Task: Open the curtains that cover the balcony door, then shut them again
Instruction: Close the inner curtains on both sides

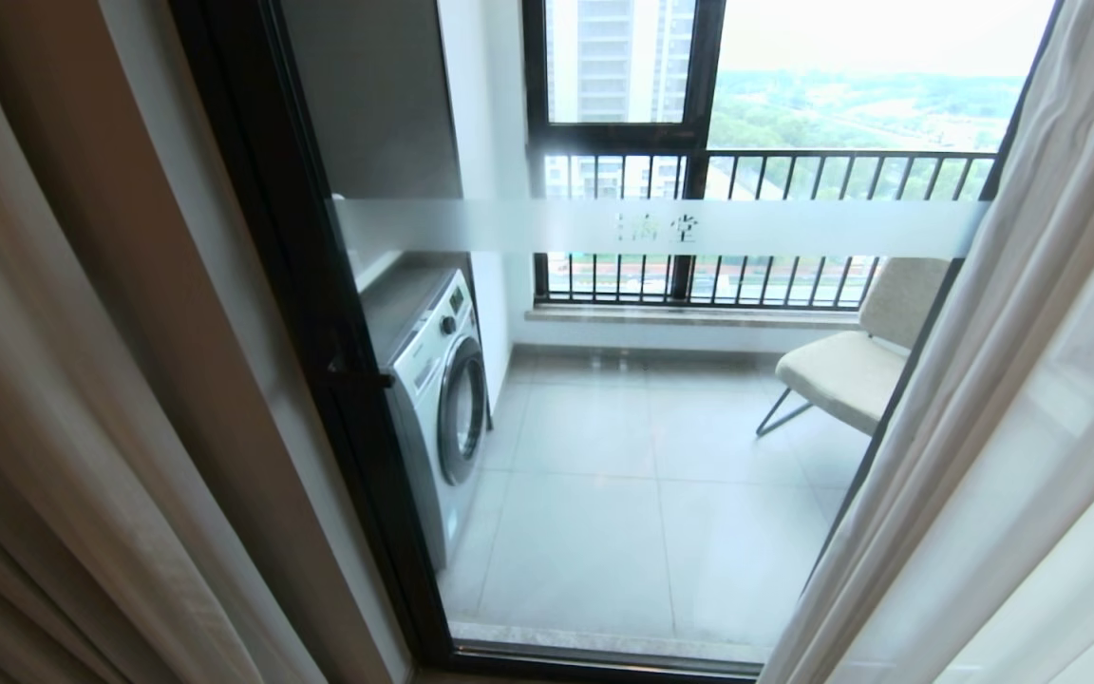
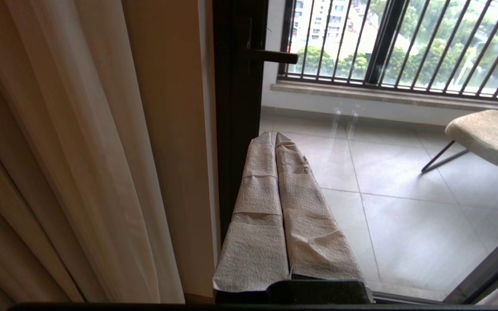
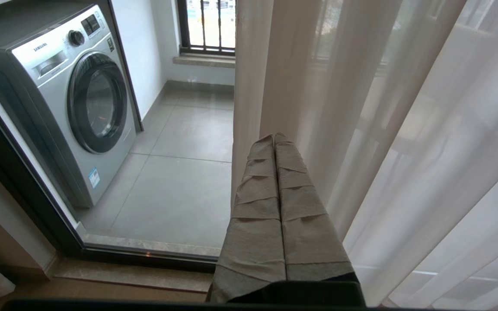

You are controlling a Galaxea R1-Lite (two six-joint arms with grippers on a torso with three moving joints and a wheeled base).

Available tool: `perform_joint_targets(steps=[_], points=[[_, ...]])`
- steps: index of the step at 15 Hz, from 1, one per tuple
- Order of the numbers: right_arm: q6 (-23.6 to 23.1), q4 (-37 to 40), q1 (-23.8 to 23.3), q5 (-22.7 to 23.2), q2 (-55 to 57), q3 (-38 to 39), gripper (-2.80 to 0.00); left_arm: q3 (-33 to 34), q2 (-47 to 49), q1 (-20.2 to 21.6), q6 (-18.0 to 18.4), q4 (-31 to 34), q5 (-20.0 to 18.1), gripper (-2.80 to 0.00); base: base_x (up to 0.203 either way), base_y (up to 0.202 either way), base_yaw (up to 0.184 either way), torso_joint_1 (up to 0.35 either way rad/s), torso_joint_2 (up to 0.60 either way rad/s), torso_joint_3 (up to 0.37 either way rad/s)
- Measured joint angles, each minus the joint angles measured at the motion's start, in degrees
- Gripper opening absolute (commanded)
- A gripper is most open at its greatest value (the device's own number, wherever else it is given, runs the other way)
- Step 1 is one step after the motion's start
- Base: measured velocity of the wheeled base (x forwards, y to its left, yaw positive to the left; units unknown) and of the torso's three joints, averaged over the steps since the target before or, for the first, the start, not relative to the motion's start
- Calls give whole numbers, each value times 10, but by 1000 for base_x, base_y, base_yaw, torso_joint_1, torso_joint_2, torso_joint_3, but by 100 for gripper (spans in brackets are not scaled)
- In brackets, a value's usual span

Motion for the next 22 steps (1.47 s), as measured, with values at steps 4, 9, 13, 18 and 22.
perform_joint_targets(steps=[4,9,13,18,22], points=[[0,0,0,0,0,0,-280,0,0,0,1,0,0,-280,0,0,0,0,0,0],[0,0,0,0,0,0,-280,0,0,0,0,0,0,-280,0,0,0,0,0,0],[0,0,0,0,0,0,-280,0,0,0,0,0,0,-280,0,110,-1,4,2,1],[0,0,0,0,0,0,-280,0,0,0,0,0,0,-280,0,190,-1,1,0,2],[0,0,0,0,0,0,-280,0,0,0,0,0,0,-280,0,62,1,2,1,1]])
